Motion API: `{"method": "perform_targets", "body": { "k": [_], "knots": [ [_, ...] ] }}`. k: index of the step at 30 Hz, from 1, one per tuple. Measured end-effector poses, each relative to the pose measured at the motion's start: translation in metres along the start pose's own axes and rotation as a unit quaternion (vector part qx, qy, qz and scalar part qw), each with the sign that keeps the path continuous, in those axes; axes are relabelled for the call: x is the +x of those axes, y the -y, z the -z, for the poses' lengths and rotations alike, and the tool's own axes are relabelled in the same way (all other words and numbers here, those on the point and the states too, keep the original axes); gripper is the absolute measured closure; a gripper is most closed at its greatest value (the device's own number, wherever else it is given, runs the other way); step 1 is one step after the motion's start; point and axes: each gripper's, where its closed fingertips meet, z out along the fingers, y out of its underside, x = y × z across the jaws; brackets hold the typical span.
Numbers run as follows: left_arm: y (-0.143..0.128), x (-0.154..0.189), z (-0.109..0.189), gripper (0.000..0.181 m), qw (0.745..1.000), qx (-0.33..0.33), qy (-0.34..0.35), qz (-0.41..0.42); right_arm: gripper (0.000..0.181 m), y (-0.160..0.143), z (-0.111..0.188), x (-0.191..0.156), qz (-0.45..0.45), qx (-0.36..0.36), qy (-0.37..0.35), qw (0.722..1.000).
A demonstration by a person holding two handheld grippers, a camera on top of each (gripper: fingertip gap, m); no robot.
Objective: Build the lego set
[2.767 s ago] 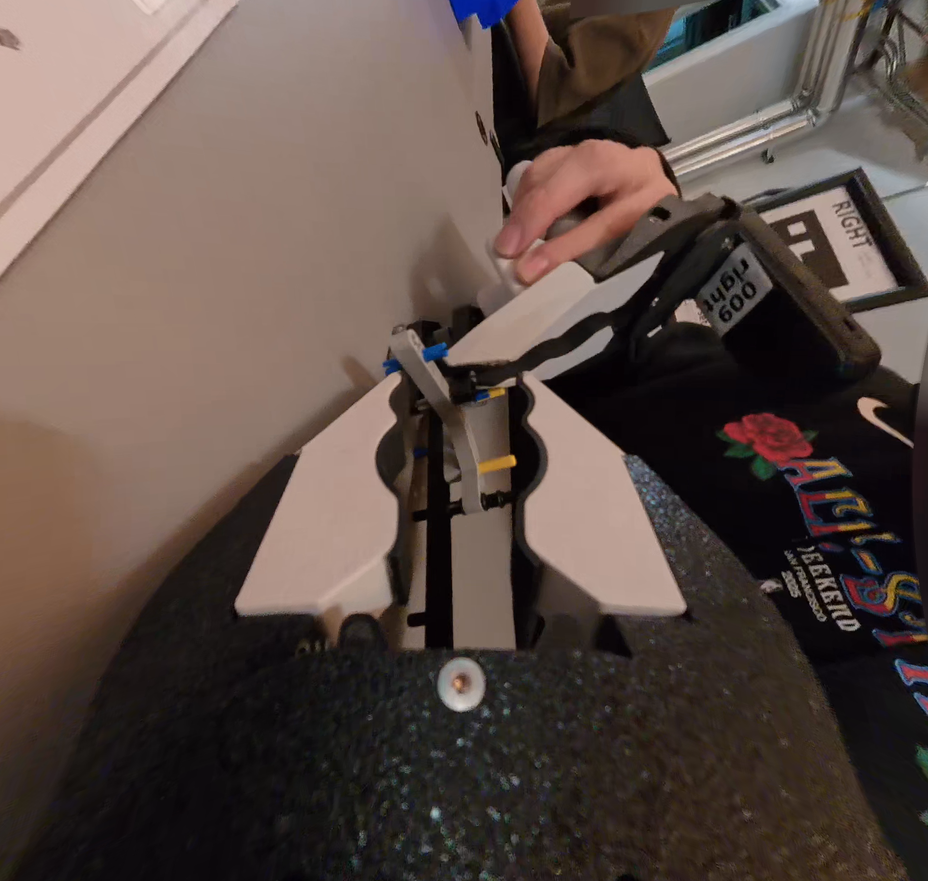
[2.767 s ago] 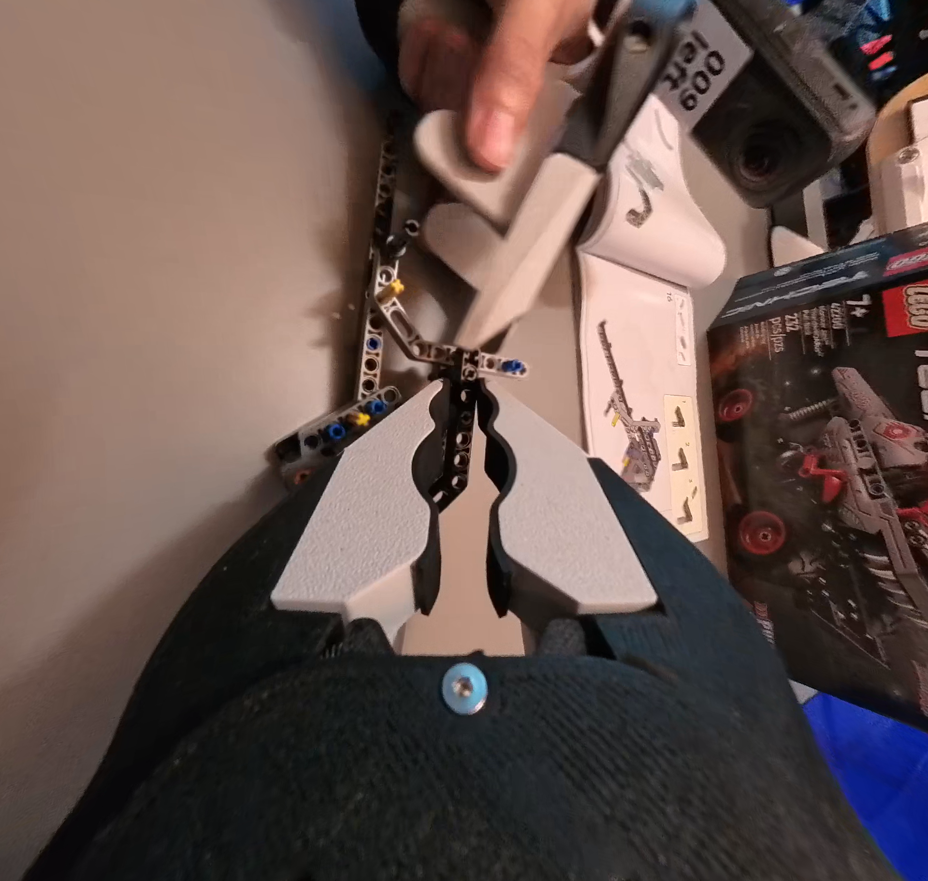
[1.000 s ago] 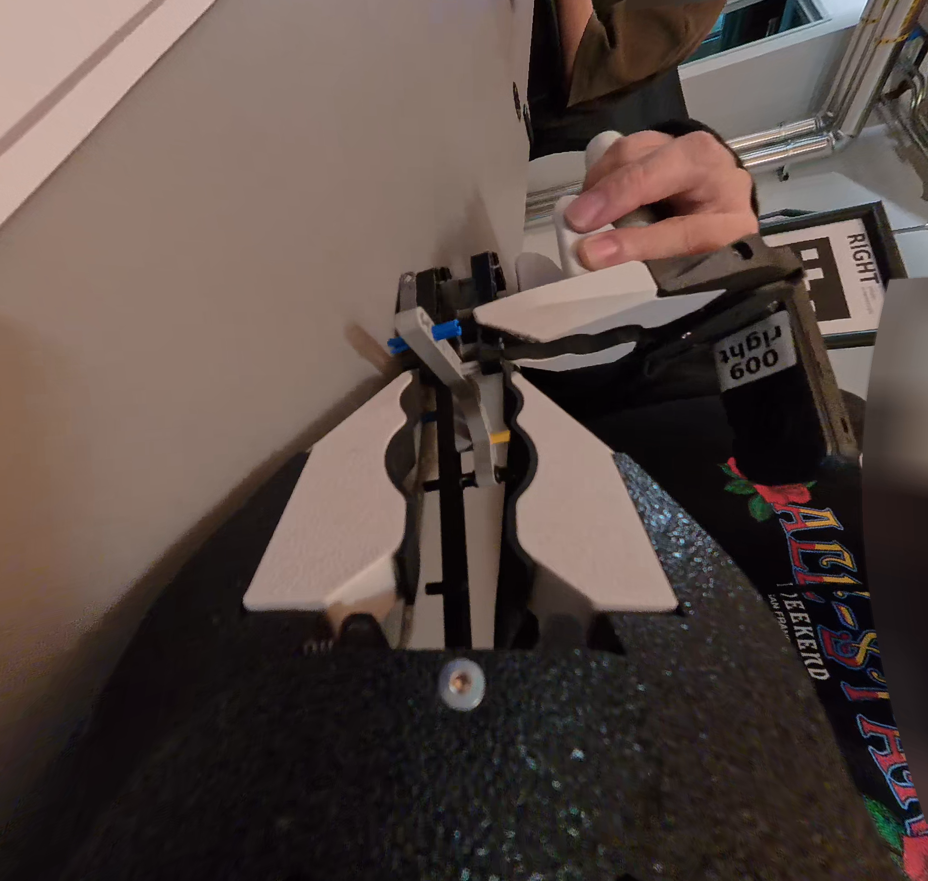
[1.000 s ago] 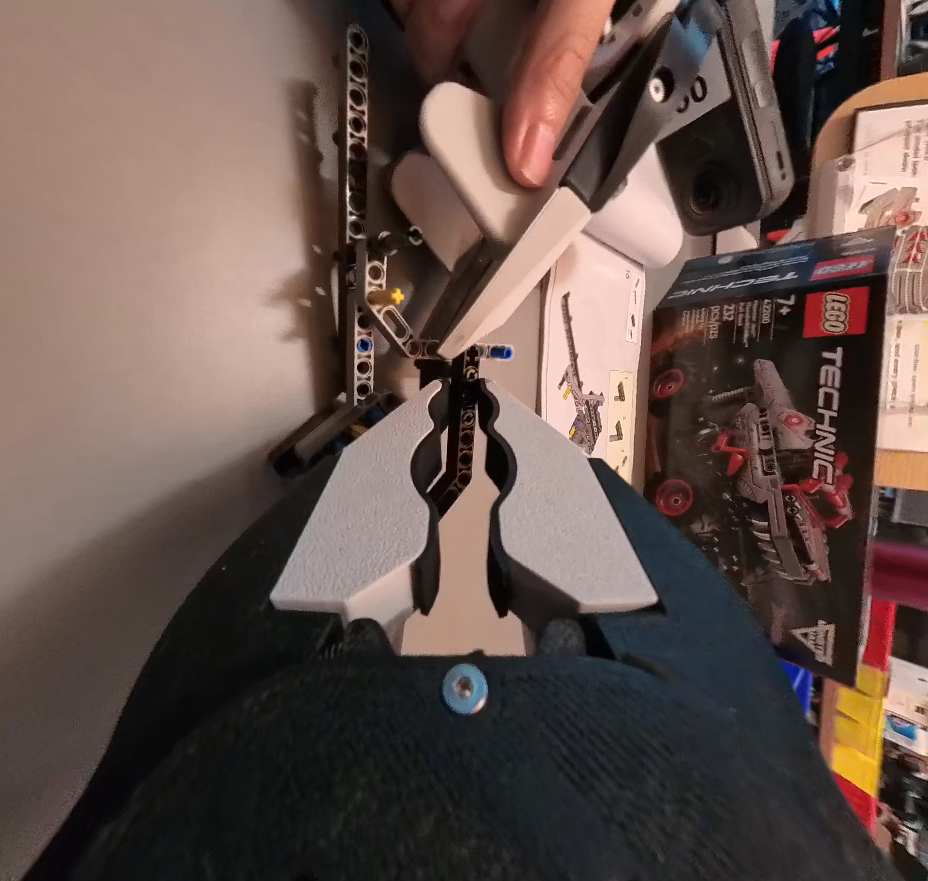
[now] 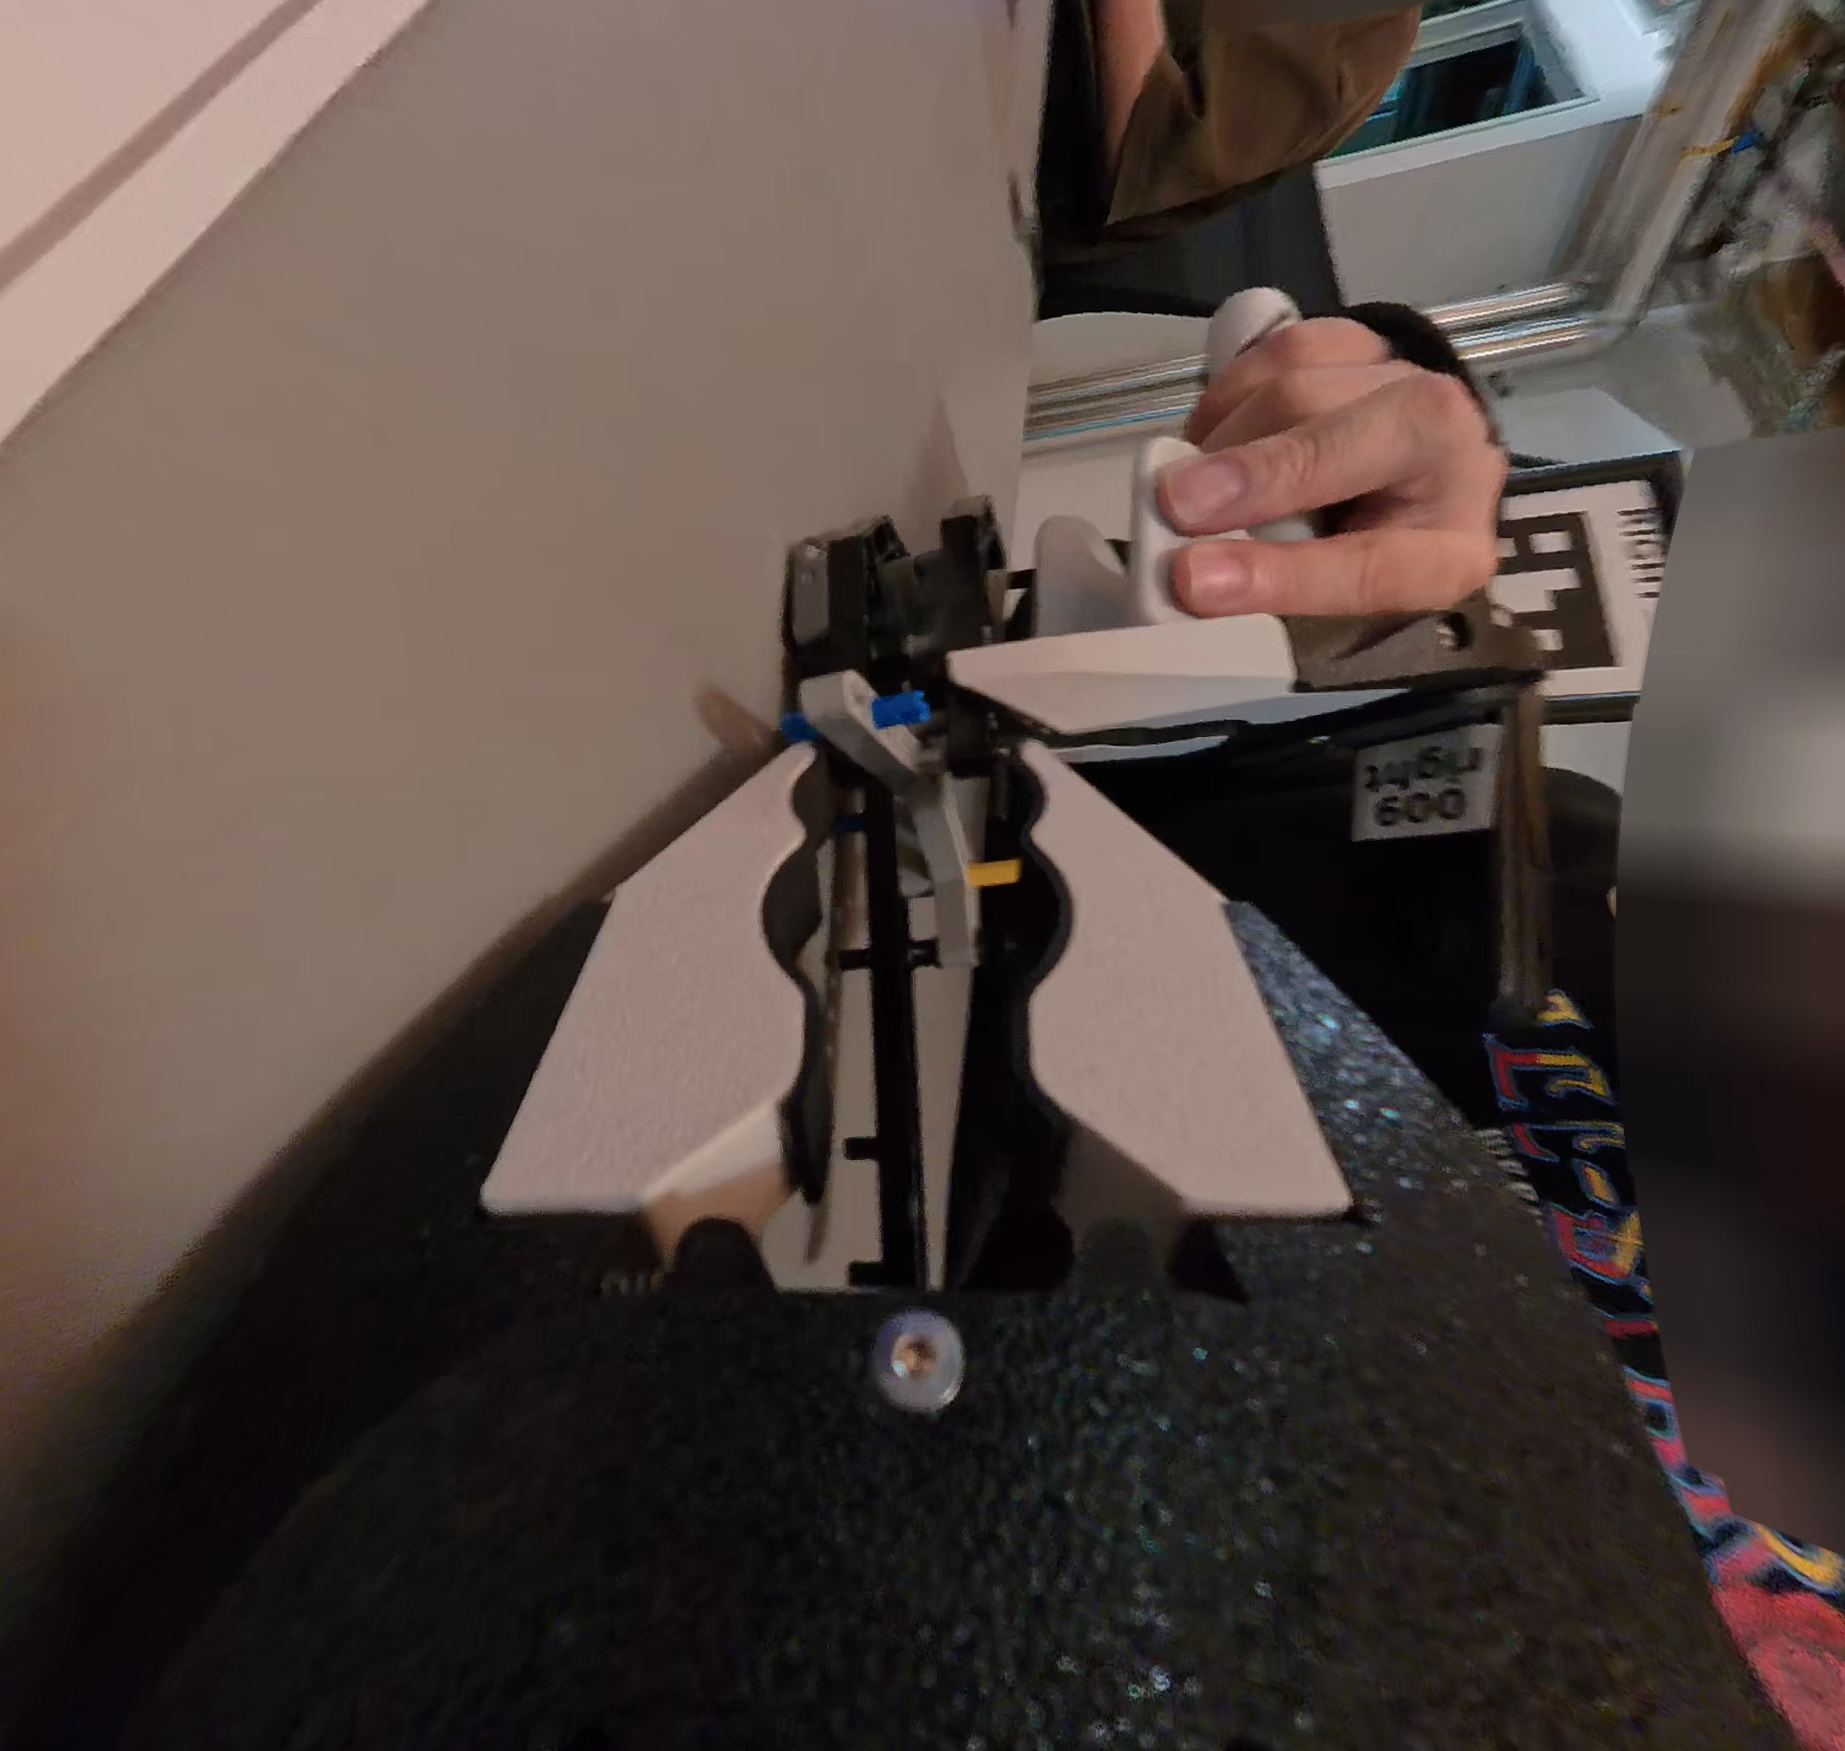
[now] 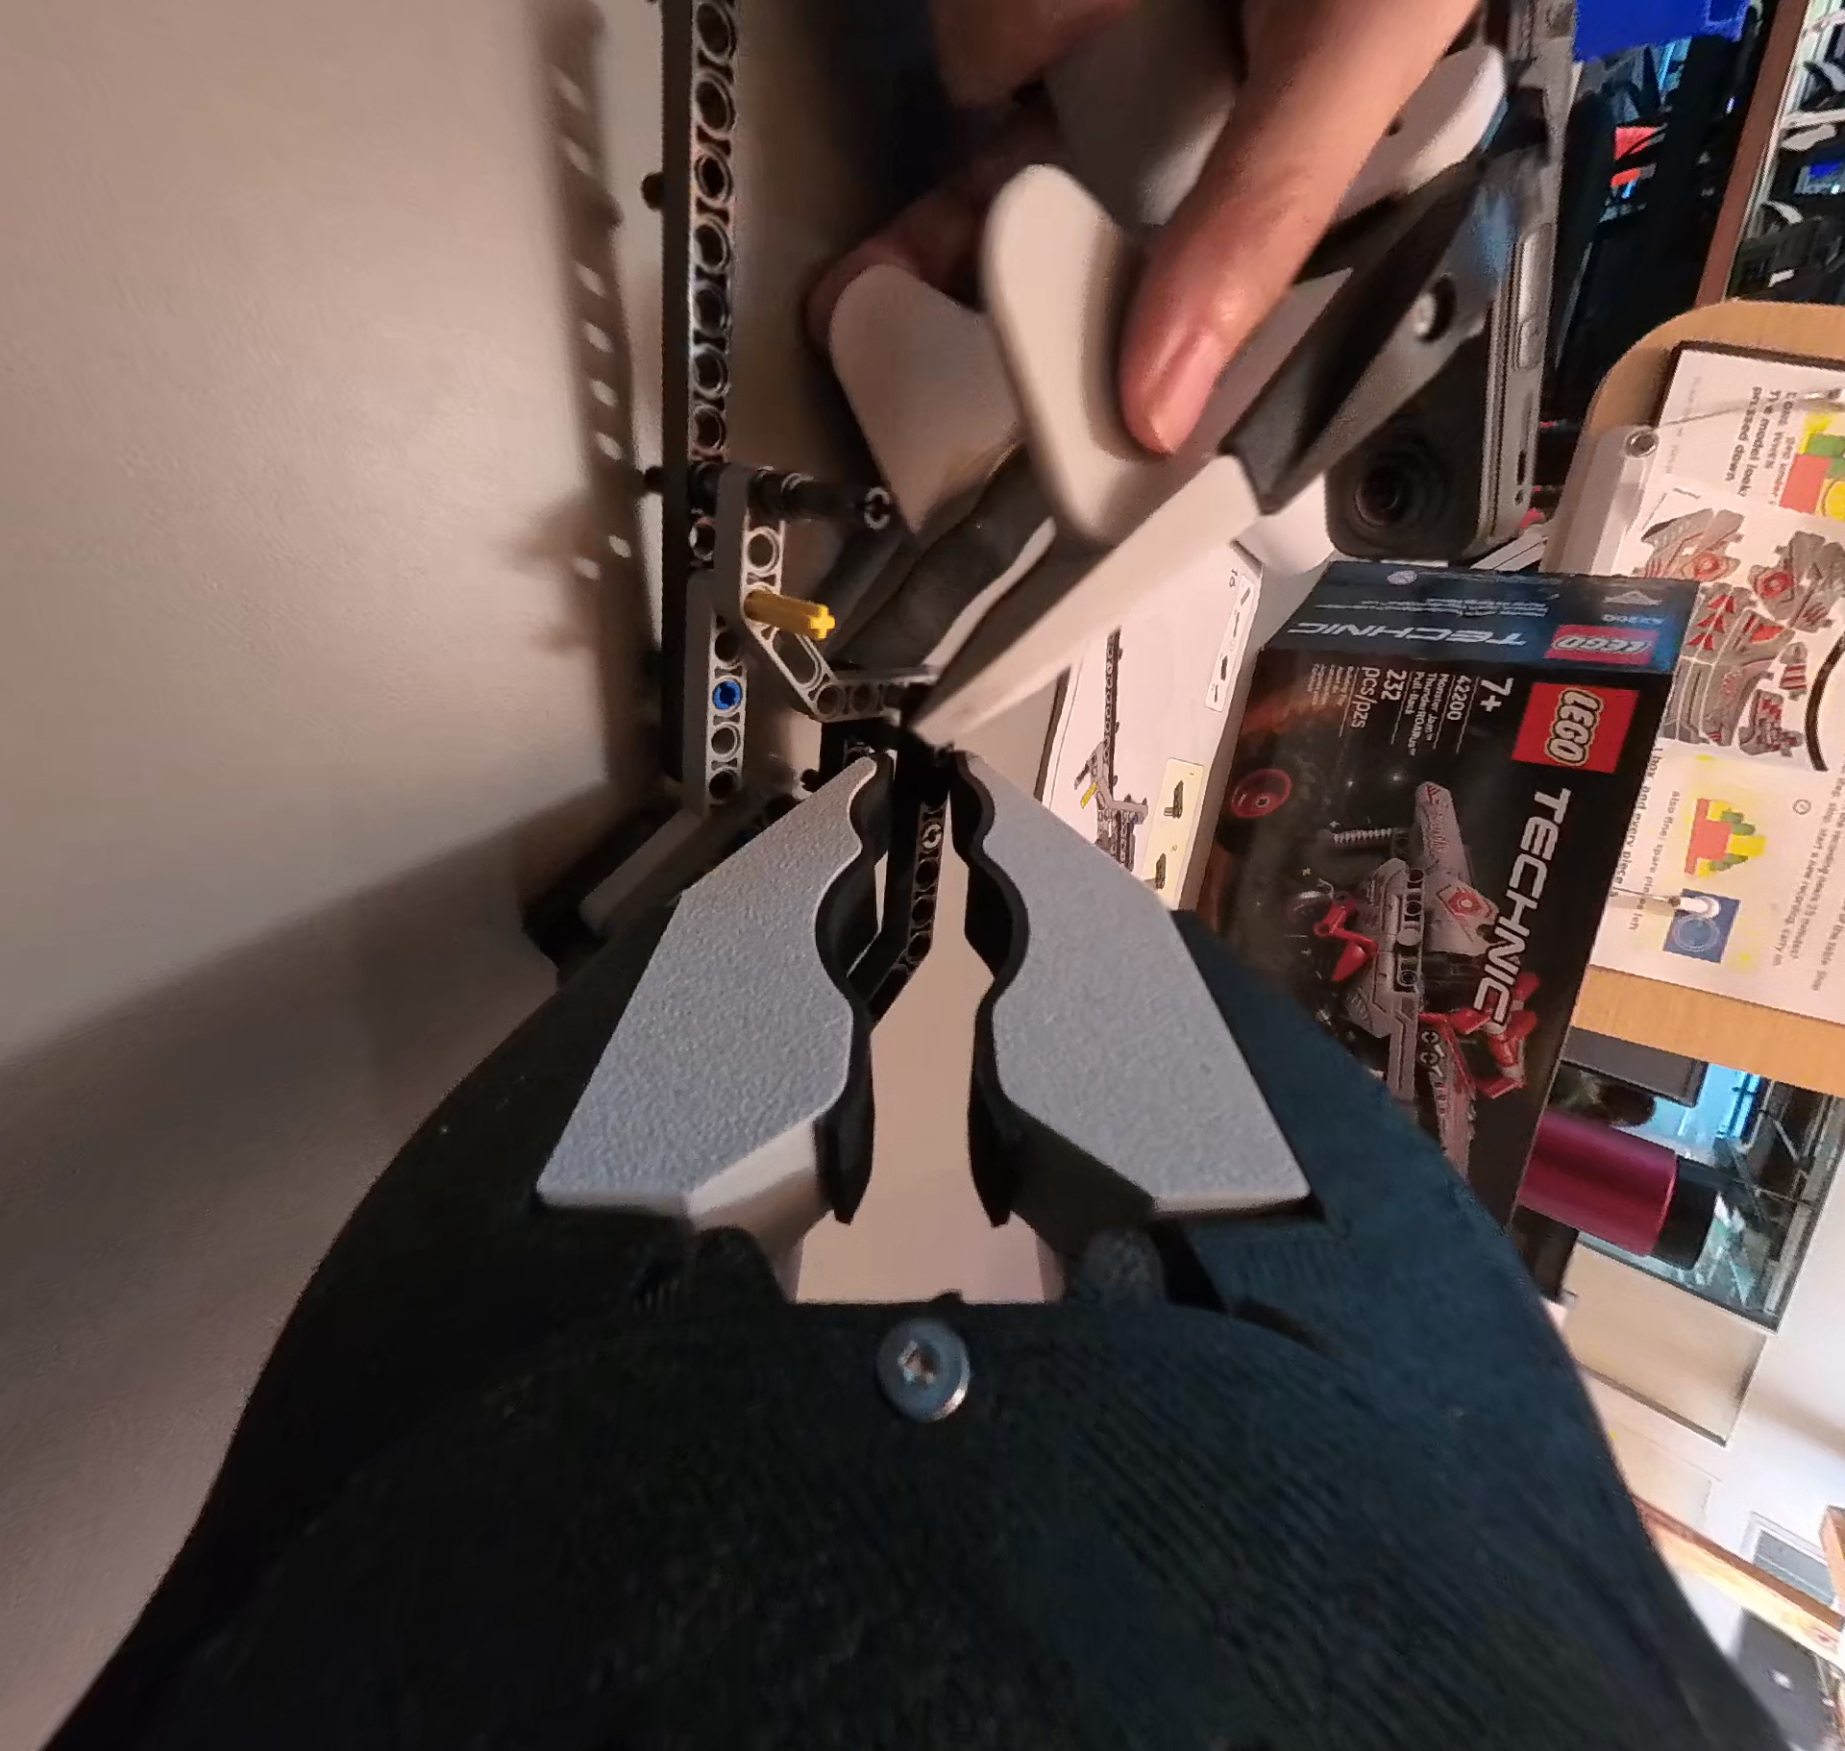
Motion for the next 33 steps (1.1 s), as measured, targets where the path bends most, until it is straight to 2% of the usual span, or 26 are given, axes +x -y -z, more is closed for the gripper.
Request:
{"method": "perform_targets", "body": {
  "k": [10,13,15,17,19,22,24,26,27,29,33],
  "knots": [
    [0.000,-0.002,-0.001,0.153,0.999,-0.002,0.022,-0.048,0.172,0.000,0.000,-0.002,-0.011,0.007,0.006,1.000],
    [0.001,-0.001,0.001,0.153,0.997,-0.002,0.034,-0.075,0.170,0.001,0.002,-0.001,-0.042,0.028,0.013,0.999],
    [0.005,0.000,0.005,0.153,0.994,0.006,0.047,-0.099,0.154,0.002,0.010,0.004,-0.081,0.061,0.011,0.995],
    [0.009,0.001,0.011,0.153,0.988,0.018,0.062,-0.138,0.134,-0.001,0.025,0.011,-0.167,0.101,0.025,0.980],
    [0.011,0.003,0.017,0.152,0.982,0.025,0.080,-0.169,0.125,-0.011,0.041,0.022,-0.285,0.147,0.033,0.947],
    [0.016,0.007,0.022,0.153,0.961,0.037,0.113,-0.249,0.114,-0.026,0.050,0.023,-0.450,0.215,0.087,0.863],
    [0.018,0.011,0.024,0.153,0.947,0.040,0.133,-0.291,0.116,-0.030,0.046,0.013,-0.537,0.245,0.155,0.792],
    [0.019,0.013,0.024,0.153,0.936,0.038,0.145,-0.319,0.128,-0.026,0.043,0.001,-0.583,0.274,0.219,0.733],
    [0.018,0.013,0.024,0.153,0.932,0.037,0.149,-0.328,0.130,-0.025,0.040,-0.004,-0.595,0.280,0.238,0.715],
    [0.017,0.013,0.024,0.153,0.928,0.035,0.152,-0.337,0.131,-0.032,0.031,-0.006,-0.619,0.275,0.233,0.698],
    [0.018,0.012,0.025,0.153,0.926,0.035,0.145,-0.346,0.135,-0.031,0.029,-0.007,-0.622,0.278,0.252,0.688]
  ]
}}
